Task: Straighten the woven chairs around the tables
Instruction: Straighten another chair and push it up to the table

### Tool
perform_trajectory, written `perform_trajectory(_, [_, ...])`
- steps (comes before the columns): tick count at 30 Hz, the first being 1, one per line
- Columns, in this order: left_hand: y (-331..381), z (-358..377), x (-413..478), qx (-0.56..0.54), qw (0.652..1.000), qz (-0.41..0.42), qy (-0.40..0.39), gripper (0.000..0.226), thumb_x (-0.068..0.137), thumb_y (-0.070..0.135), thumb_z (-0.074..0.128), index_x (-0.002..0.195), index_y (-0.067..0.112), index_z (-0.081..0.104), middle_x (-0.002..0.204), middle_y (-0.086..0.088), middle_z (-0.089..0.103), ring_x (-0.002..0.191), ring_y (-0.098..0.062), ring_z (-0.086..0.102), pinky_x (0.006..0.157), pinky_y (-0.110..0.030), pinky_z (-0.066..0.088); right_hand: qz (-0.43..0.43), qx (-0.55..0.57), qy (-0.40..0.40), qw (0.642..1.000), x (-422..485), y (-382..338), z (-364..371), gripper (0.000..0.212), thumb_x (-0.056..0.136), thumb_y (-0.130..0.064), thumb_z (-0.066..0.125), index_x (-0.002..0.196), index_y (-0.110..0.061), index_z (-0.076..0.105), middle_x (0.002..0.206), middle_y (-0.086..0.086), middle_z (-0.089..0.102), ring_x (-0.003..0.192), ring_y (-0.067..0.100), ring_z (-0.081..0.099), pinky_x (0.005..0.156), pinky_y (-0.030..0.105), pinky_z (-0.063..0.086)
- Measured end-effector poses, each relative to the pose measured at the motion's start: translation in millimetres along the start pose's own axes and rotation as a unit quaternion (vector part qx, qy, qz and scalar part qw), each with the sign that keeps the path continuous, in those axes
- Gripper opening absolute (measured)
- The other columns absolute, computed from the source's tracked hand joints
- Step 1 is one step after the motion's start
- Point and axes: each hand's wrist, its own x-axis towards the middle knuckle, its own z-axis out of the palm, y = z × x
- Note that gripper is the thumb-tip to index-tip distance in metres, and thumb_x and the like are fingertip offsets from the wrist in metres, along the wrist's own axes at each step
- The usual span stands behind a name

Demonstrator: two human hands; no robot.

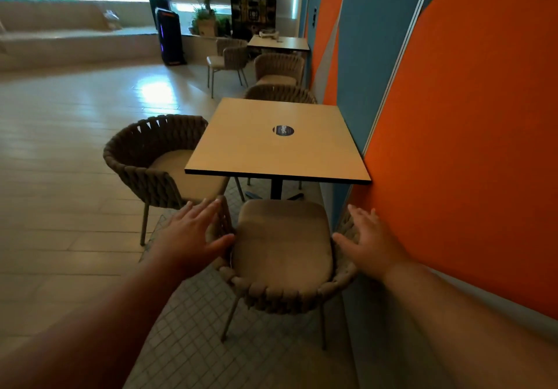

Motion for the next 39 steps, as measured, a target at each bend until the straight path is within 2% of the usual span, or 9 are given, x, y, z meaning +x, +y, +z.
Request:
perform_trajectory(5, [-3.0,-69.1,-0.5,0.021,0.998,0.02,0.064,0.089,0.086,0.077,0.045,0.159,0.037,0.014,0.166,0.003,0.021,0.153,-0.025,0.012,0.12,-0.054,0.02,-0.064,-0.006,0.056,0.996,-5.3,-45.5,-52.4,0.083,0.096,-0.062,0.052,0.162,-0.023,0.02,0.168,0.005,0.021,0.156,0.029,0.009,0.123,0.046,0.015])
perform_trajectory(11, [-28.1,-80.1,-30.9,0.023,0.997,-0.023,0.071,0.091,0.084,0.08,0.043,0.159,0.036,0.016,0.165,0.003,0.023,0.153,-0.024,0.015,0.119,-0.05,0.025,-0.12,-0.007,0.007,0.993,0.2,-84.5,-26.6,0.086,0.092,-0.072,0.047,0.162,-0.03,0.017,0.169,0.003,0.021,0.156,0.025,0.01,0.124,0.052,0.017])
perform_trajectory(14, [-58.6,-79.2,-50.2,0.028,0.995,-0.067,0.066,0.088,0.084,0.077,0.044,0.158,0.037,0.017,0.165,0.003,0.025,0.153,-0.024,0.016,0.12,-0.048,0.026,-0.165,-0.005,-0.027,0.986,10.3,-118.7,-3.7,0.083,0.096,-0.067,0.047,0.162,-0.027,0.017,0.169,0.005,0.02,0.156,0.026,0.009,0.125,0.047,0.013])
perform_trajectory(17, [-87.9,-86.7,-71.1,0.041,0.991,-0.11,0.065,0.097,0.074,0.084,0.029,0.158,0.037,0.018,0.164,0.003,0.026,0.152,-0.024,0.018,0.12,-0.048,0.027,-0.205,0.009,-0.052,0.977,20.4,-157.3,20.5,0.083,0.094,-0.069,0.046,0.161,-0.029,0.019,0.168,0.005,0.022,0.156,0.026,0.011,0.124,0.046,0.013])
perform_trajectory(19, [-114.5,-94.2,-81.6,0.047,0.988,-0.131,0.068,0.099,0.072,0.084,0.028,0.158,0.037,0.017,0.165,0.004,0.025,0.153,-0.023,0.018,0.119,-0.048,0.026,-0.221,0.016,-0.075,0.972,26.6,-190.5,36.3,0.085,0.091,-0.071,0.046,0.161,-0.029,0.019,0.168,0.005,0.023,0.156,0.026,0.011,0.124,0.046,0.015])
perform_trajectory(23, [-176.3,-104.8,-85.5,0.06,0.985,-0.142,0.081,0.09,0.083,0.079,0.042,0.158,0.038,0.016,0.165,0.004,0.024,0.152,-0.023,0.019,0.118,-0.047,0.026,-0.243,0.004,-0.093,0.966,38.3,-256.3,72.0,0.081,0.096,-0.061,0.052,0.161,-0.023,0.022,0.167,0.005,0.026,0.156,0.025,0.013,0.126,0.046,0.016])
perform_trajectory(30, [-317.9,-143.9,-57.8,0.094,0.986,-0.113,0.073,0.096,0.076,0.086,0.02,0.158,0.039,0.009,0.166,0.003,0.02,0.153,-0.024,0.017,0.121,-0.048,0.025,-0.223,0.012,-0.081,0.971,78.5,-376.8,138.8,0.084,0.093,-0.069,0.05,0.161,-0.029,0.02,0.167,0.002,0.026,0.155,0.023,0.017,0.124,0.045,0.019])
perform_trajectory(35, [-404.8,-192.4,-20.8,0.099,0.988,-0.098,0.07,0.097,0.075,0.087,0.018,0.158,0.039,0.007,0.166,0.003,0.019,0.153,-0.025,0.016,0.121,-0.049,0.025,-0.21,0.038,-0.051,0.976,116.8,-462.7,158.9,0.083,0.092,-0.068,0.052,0.16,-0.028,0.023,0.163,0.004,0.033,0.151,0.027,0.025,0.121,0.05,0.028])
perform_trajectory(39, [-450.3,-218.7,25.8,0.1,0.989,-0.076,0.073,0.096,0.075,0.087,0.02,0.158,0.039,0.008,0.166,0.003,0.02,0.153,-0.025,0.017,0.121,-0.049,0.025,-0.219,0.016,-0.036,0.975,157.2,-511.8,165.7,0.084,0.093,-0.068,0.05,0.16,-0.025,0.023,0.163,0.008,0.032,0.151,0.03,0.025,0.123,0.049,0.025])
